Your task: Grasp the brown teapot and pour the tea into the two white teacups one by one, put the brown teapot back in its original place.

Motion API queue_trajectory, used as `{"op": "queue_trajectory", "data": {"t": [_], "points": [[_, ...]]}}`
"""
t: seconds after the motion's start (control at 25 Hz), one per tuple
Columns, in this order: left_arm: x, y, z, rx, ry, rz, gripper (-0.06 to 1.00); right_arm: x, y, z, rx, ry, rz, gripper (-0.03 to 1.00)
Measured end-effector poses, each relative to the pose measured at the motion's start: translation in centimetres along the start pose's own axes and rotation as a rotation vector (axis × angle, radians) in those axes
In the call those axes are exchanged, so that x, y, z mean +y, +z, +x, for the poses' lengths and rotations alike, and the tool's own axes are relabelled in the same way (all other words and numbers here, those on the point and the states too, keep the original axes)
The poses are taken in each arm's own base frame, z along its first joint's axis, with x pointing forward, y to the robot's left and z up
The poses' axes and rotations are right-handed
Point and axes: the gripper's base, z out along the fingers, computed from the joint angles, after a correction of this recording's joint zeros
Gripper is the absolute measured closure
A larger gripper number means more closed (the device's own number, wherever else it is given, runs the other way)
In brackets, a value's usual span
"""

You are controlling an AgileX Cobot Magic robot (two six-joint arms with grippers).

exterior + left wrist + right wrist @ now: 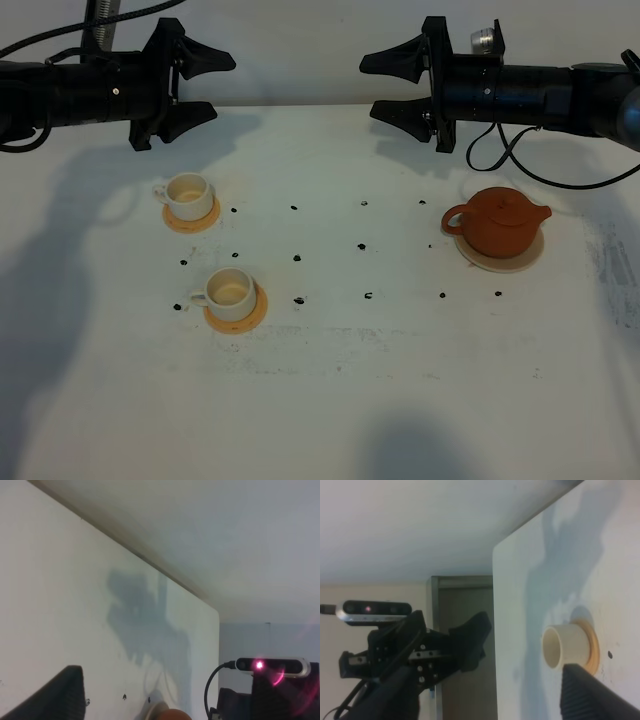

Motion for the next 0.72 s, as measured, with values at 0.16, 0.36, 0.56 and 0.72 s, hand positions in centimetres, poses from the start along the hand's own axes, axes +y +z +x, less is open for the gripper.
{"op": "queue_trajectory", "data": {"t": [0.16, 0.36, 0.56, 0.72], "points": [[0.0, 0.0, 0.0, 0.0, 0.0, 0.0, 0.29, 0.0, 0.0, 0.0, 0.0, 0.0, 0.0, 0.39], [0.0, 0.0, 0.0, 0.0, -0.001, 0.0, 0.29, 0.01, 0.0, 0.03, 0.003, 0.0, -0.001, 0.39], [-0.03, 0.0, 0.06, 0.007, 0.054, 0.004, 0.29, 0.09, 0.0, 0.17, 0.019, -0.034, -0.01, 0.39], [-0.32, -0.09, 0.24, 0.025, 0.212, 0.022, 0.31, 0.28, -0.01, 0.34, 0.04, -0.103, -0.025, 0.39]]}}
